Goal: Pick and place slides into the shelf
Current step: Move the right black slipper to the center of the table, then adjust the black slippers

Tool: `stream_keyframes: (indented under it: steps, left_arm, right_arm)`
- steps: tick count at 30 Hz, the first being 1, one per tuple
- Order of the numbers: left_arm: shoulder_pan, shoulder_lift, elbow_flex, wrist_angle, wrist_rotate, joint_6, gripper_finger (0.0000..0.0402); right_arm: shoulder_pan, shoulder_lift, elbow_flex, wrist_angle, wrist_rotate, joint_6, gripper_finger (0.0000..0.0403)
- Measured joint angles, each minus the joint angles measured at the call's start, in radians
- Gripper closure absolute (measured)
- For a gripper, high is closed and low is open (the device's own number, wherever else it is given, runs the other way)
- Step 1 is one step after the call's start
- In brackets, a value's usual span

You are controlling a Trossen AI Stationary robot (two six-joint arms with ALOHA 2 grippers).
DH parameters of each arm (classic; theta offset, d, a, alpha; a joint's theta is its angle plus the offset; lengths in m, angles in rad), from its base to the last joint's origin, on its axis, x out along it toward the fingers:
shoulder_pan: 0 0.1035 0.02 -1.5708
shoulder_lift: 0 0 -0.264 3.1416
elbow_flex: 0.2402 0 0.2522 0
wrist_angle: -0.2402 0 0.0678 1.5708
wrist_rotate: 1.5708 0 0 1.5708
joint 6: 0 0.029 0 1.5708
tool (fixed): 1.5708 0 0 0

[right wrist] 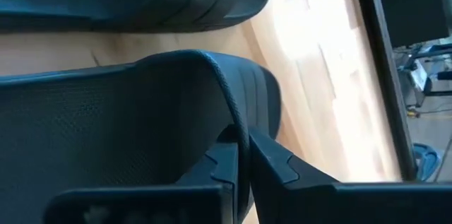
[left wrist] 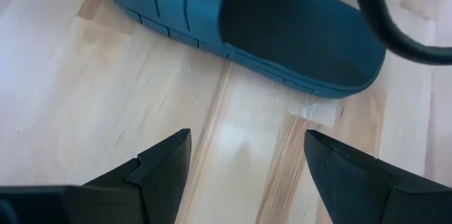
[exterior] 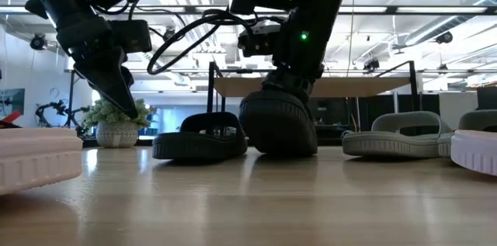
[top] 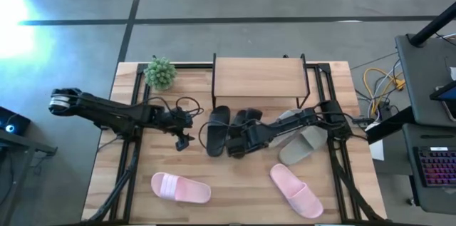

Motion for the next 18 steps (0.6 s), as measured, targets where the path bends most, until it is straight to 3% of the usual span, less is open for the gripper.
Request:
stream_keyframes:
  steps: [3, 13, 18]
  left_arm:
    - [0.000, 0.001, 0.000, 0.001, 0.001, 0.000, 0.0141]
    - [0.000, -0.002, 0.000, 0.006, 0.001, -0.001, 0.0141]
    - [0.000, -0.002, 0.000, 0.006, 0.002, 0.000, 0.0141]
  right_arm:
    - [0.000, 0.000, -0.001, 0.009, -0.009, 0.001, 0.0369]
    - [0.002, 0.000, 0.060, 0.005, -0.040, 0.071, 0.0245]
    - [0.009, 0.000, 0.111, -0.060, -0.037, 0.071, 0.0216]
